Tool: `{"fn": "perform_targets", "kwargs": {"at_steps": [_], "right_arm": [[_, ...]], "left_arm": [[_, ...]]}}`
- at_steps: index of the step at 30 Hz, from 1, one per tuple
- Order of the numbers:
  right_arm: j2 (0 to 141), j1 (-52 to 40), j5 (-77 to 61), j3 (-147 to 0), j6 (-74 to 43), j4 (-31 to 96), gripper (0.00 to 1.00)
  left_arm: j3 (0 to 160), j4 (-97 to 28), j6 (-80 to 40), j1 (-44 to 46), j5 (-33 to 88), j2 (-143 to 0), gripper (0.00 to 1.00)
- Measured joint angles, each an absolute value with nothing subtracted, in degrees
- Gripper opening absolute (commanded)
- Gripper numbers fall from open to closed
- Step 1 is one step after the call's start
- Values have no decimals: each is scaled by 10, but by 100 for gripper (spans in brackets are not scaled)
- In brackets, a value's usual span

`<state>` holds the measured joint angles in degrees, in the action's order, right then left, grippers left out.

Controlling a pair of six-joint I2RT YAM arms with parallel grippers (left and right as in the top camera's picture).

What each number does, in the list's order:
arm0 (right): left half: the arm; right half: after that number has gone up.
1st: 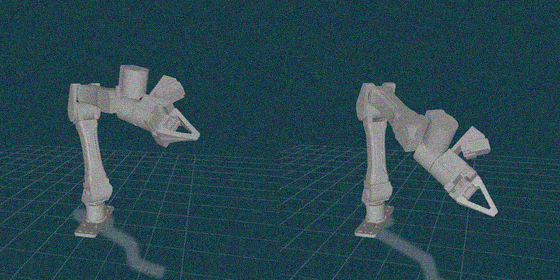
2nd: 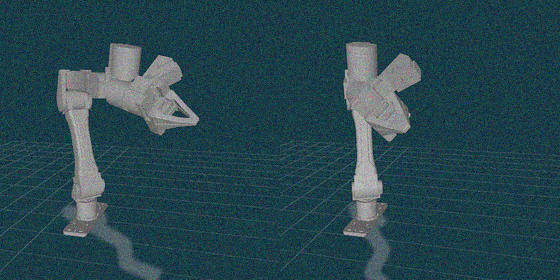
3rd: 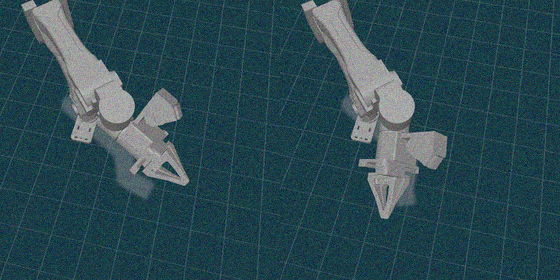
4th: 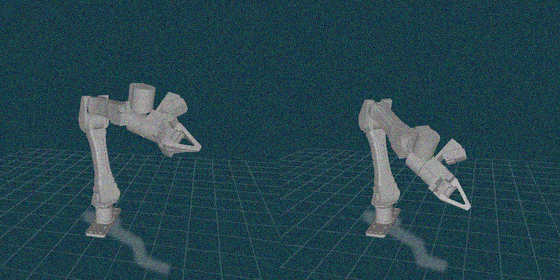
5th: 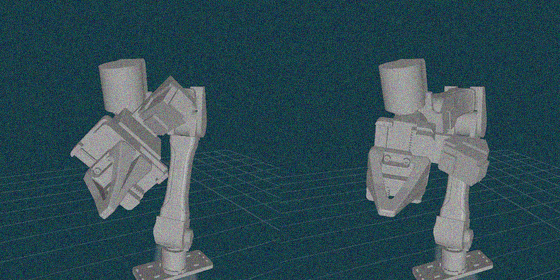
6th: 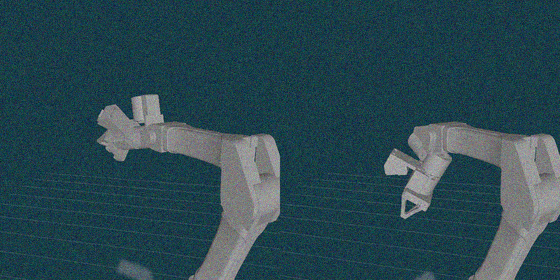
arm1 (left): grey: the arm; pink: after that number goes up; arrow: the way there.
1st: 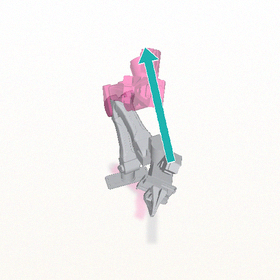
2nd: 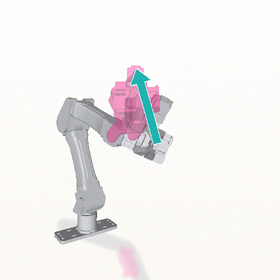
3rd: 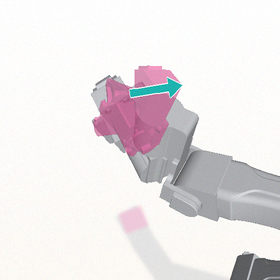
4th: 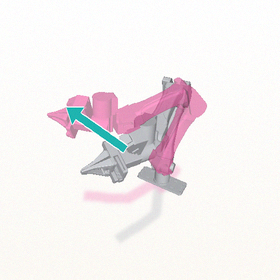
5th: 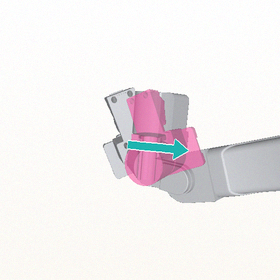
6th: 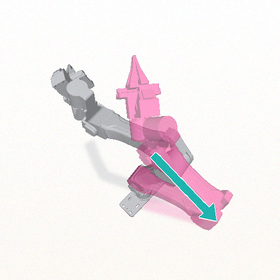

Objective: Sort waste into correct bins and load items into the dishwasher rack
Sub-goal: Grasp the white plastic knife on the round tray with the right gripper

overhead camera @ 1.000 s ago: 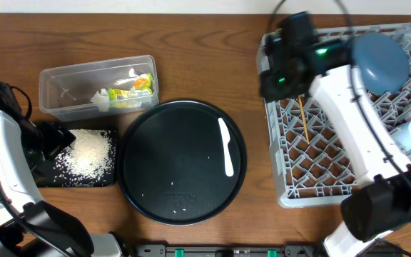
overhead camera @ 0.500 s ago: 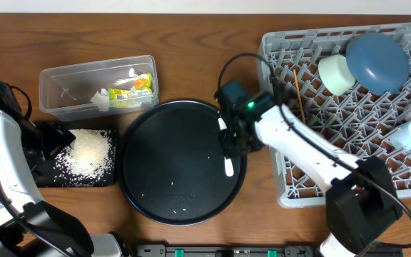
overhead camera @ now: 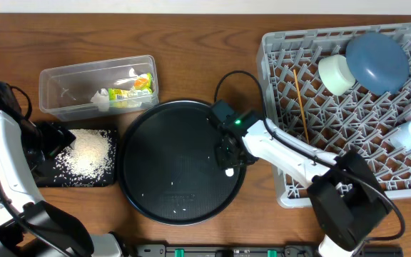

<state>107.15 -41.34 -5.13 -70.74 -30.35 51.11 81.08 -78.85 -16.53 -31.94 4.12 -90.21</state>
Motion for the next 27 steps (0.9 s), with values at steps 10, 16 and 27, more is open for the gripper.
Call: {"fn": "perform_targets", "kwargs": {"at_steps": [10, 16, 27], "right_arm": [[1118, -417, -50, -710, -331, 513, 41], [1124, -417, -37, -715, -342, 522, 24], [1124, -417, -34, -716, -343, 526, 18]], "left_arm": [[811, -788, -165, -319, 41, -902, 88], [811, -788, -165, -319, 41, -902, 88], [811, -788, -165, -319, 41, -902, 88]]}}
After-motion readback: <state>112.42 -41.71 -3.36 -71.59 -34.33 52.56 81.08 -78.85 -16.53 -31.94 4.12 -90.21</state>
